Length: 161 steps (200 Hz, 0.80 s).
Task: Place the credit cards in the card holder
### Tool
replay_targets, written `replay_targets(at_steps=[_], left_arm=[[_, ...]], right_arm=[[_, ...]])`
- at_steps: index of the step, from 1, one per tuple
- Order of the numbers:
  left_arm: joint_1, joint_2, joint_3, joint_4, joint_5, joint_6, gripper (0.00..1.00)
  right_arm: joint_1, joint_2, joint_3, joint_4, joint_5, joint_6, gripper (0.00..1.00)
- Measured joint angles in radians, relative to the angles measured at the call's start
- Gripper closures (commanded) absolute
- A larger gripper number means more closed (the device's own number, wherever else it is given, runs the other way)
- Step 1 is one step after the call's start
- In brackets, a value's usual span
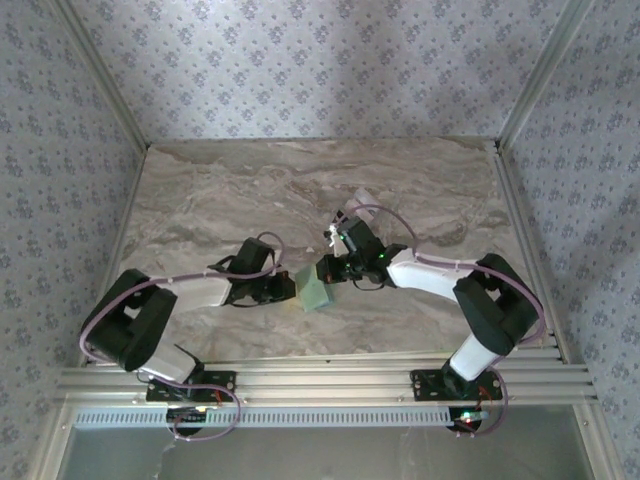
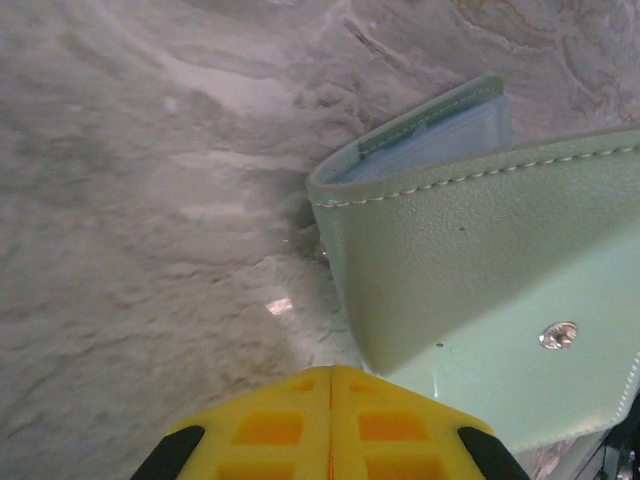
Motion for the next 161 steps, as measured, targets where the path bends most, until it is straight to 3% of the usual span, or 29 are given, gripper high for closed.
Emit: replay_targets(at_steps=[41, 114, 161], left_arm=[[-0.052, 0.098, 0.055, 0.045, 0.001, -0.012, 0.95], [-0.048, 0.140, 0.079, 0.071, 0.040, -0.049, 0.94], [-0.035, 0.144, 0.071, 0.089, 0.058, -0.058, 0.92]], right_arm=[[-0.008, -0.032, -0.014, -0.005, -0.001, 0.001, 1.00], [-0.023, 0.000, -0.033, 0.116, -0.084, 0.077, 1.00], [-0.023, 0.087, -0.044, 0.282, -0.175, 0.153, 0.80]])
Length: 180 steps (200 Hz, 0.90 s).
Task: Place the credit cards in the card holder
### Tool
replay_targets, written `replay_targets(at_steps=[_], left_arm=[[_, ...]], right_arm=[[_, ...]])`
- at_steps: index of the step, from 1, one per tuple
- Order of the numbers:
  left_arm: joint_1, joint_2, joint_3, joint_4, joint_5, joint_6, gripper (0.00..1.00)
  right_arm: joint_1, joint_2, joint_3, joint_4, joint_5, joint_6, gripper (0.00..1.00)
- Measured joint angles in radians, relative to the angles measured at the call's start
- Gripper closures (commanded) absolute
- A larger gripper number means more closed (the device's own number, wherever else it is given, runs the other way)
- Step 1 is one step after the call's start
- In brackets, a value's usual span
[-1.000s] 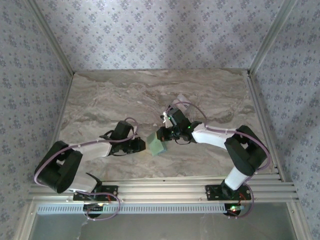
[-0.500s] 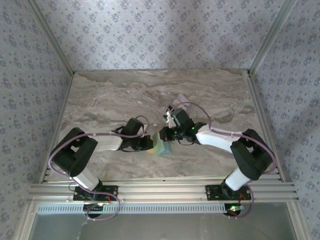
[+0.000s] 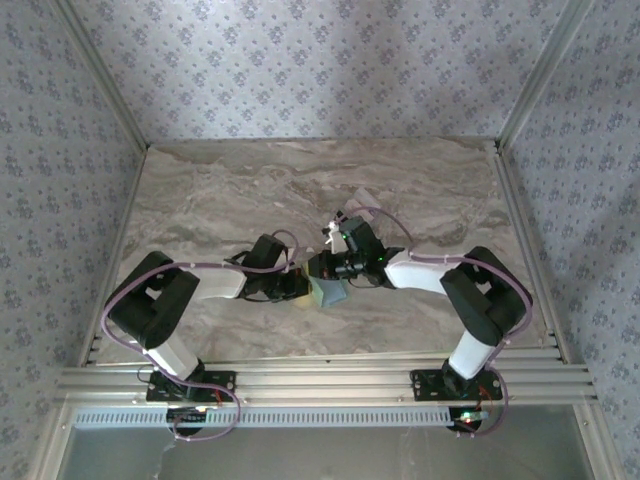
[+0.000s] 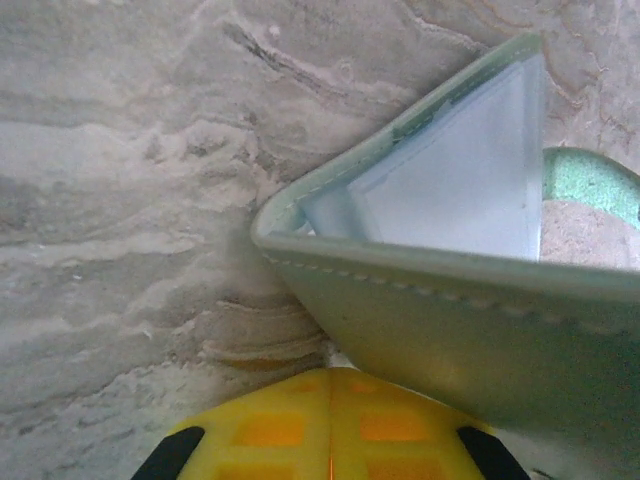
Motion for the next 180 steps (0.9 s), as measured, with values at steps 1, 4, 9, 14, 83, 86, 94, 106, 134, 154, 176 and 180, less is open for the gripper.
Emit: replay_targets(at_steps=[1, 4, 9, 14, 83, 86, 94, 106, 134, 154, 176, 180], left_arm=[[0.001, 0.000, 0.000, 0.001, 0.001, 0.000, 0.92], [0.003, 0.000, -0.003, 0.004, 0.003, -0.002, 0.92], [0.005, 0.000, -0.006, 0.010, 0.006, -0.003, 0.91], [0.009, 0.000, -0.009, 0.017, 0.010, -0.007, 0.91], [0.052, -0.002, -0.039, 0.085, 0.090, -0.063, 0.71], [0.053, -0.003, -0.040, 0.087, 0.093, -0.063, 0.70], [0.056, -0.011, -0.045, 0.090, 0.094, -0.069, 0.66], [0.064, -0.029, -0.053, 0.088, 0.093, -0.077, 0.61], [0.086, -0.091, -0.084, 0.060, 0.061, -0.071, 0.51], [0.112, -0.148, -0.108, 0.014, 0.032, -0.046, 0.46], [0.143, -0.205, -0.134, -0.033, 0.011, -0.025, 0.46], [0.153, -0.216, -0.140, -0.043, 0.010, -0.022, 0.46]], right_arm=[[0.000, 0.001, 0.000, 0.002, -0.002, 0.000, 0.80], [0.000, 0.005, -0.002, 0.008, -0.004, 0.006, 0.79], [0.000, 0.012, -0.003, 0.019, -0.010, 0.010, 0.77], [0.000, 0.020, -0.005, 0.032, -0.019, 0.019, 0.76], [0.002, 0.035, -0.037, 0.109, -0.026, 0.048, 0.66], [0.002, 0.033, -0.037, 0.109, -0.026, 0.048, 0.66], [0.002, 0.030, -0.037, 0.110, -0.024, 0.046, 0.65], [0.002, 0.022, -0.035, 0.114, -0.023, 0.041, 0.66], [0.016, 0.008, -0.023, 0.102, 0.006, 0.019, 0.69], [0.041, 0.005, -0.010, 0.039, 0.067, -0.010, 0.69], [0.061, 0.013, -0.003, -0.023, 0.109, -0.034, 0.69], [0.064, 0.016, -0.003, -0.032, 0.113, -0.035, 0.69]])
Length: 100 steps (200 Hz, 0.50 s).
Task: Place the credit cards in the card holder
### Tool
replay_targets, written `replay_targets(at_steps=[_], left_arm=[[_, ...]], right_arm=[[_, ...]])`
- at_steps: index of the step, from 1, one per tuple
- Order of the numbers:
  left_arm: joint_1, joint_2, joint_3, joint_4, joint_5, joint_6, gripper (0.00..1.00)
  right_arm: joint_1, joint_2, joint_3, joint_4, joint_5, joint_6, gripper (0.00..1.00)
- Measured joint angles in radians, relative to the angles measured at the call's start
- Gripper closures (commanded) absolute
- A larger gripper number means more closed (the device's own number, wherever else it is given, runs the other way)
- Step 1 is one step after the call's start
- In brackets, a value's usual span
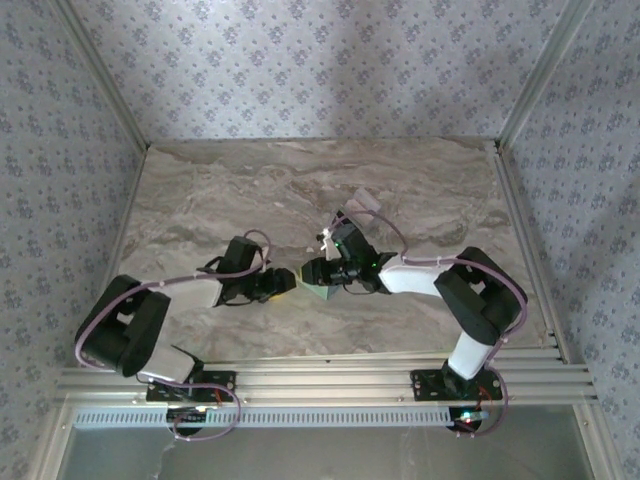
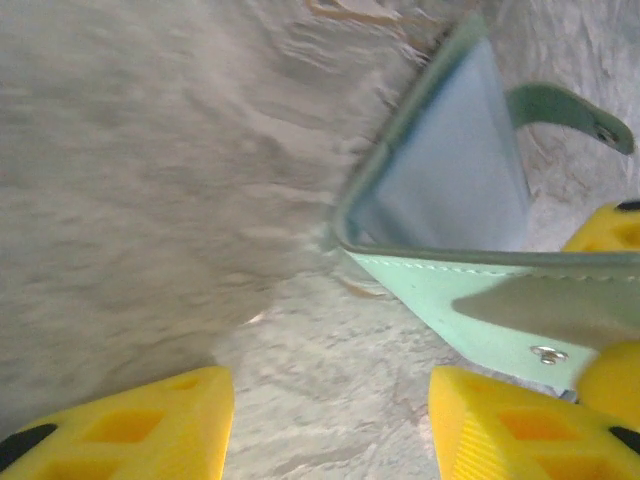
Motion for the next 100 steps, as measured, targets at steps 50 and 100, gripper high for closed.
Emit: replay_targets(at_steps=[50, 100], left_arm=[[0.124, -0.161, -0.026, -0.154, -0.011, 0.042, 0.54], [0.144, -0.229, 0.025, -0.295, -0.034, 0.083, 0.56]], right_arm=[[0.039, 0.011, 0.000, -0.084, 0.061, -0.024, 0.69], [0.173, 0.002, 0.044, -0.246, 0.321, -0.098, 0.87]])
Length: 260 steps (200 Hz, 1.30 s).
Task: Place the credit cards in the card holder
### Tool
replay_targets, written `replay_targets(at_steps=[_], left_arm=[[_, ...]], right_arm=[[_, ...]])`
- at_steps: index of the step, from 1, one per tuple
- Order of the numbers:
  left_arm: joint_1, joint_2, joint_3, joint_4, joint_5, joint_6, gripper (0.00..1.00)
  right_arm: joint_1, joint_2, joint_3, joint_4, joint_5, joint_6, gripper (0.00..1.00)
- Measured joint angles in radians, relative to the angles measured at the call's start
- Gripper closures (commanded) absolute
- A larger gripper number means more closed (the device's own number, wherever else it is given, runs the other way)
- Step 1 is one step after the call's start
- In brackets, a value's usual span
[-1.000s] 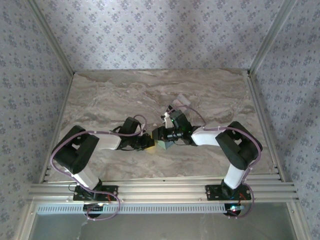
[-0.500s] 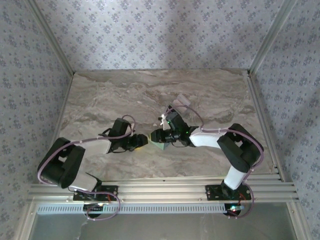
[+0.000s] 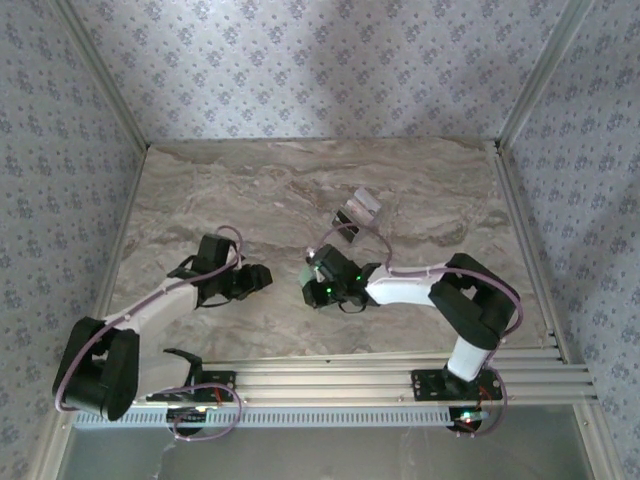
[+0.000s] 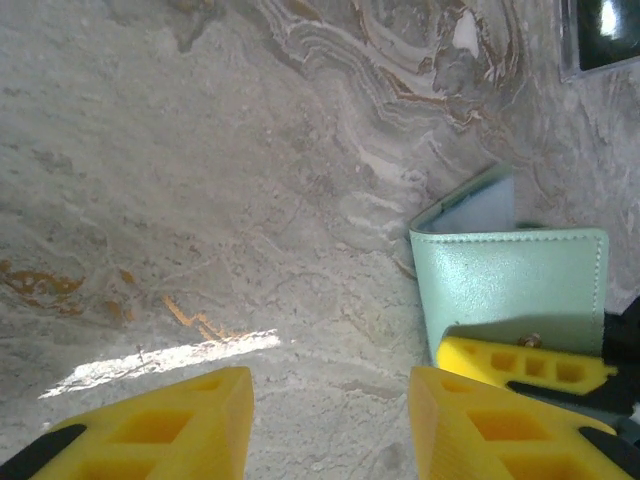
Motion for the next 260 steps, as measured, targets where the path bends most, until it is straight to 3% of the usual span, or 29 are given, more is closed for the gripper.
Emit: replay_targets(at_steps=[17, 51, 87, 115, 172, 213, 260], left_arm=[[-0.007, 0.004, 0.025, -0.015, -0.011, 0.008, 0.57], [-0.045, 0.037, 0.059, -0.030, -0.026, 0.011, 0.57], [-0.055, 0.063, 0.097, -0.052, -0.059, 0.011, 0.57], [-0.054, 0.079, 0.131, -0.064, -0.087, 0.011, 0.57], [-0.032, 0.157, 0.176, -0.073, -0.091, 0.011, 0.57], [-0.031, 0.188, 0.263, -0.085, -0.082, 0.011, 0.57], [-0.033, 0.225, 0.354, -0.100, -0.075, 0.014, 0.56]], right_arm=[[0.047, -0.007, 0.028, -0.071, 0.135, -0.006, 0.91], [0.146, 0.025, 0.155, -0.273, 0.430, -0.015, 0.91], [0.228, 0.152, 0.299, -0.388, 0.592, -0.037, 0.61], [0.234, 0.159, 0.270, -0.378, 0.539, -0.061, 0.45], [0.131, 0.040, 0.125, -0.198, 0.258, -0.099, 0.16], [0.095, 0.035, 0.092, -0.089, 0.106, -0.124, 0.04], [0.094, 0.011, 0.075, -0.057, 0.035, -0.134, 0.04]])
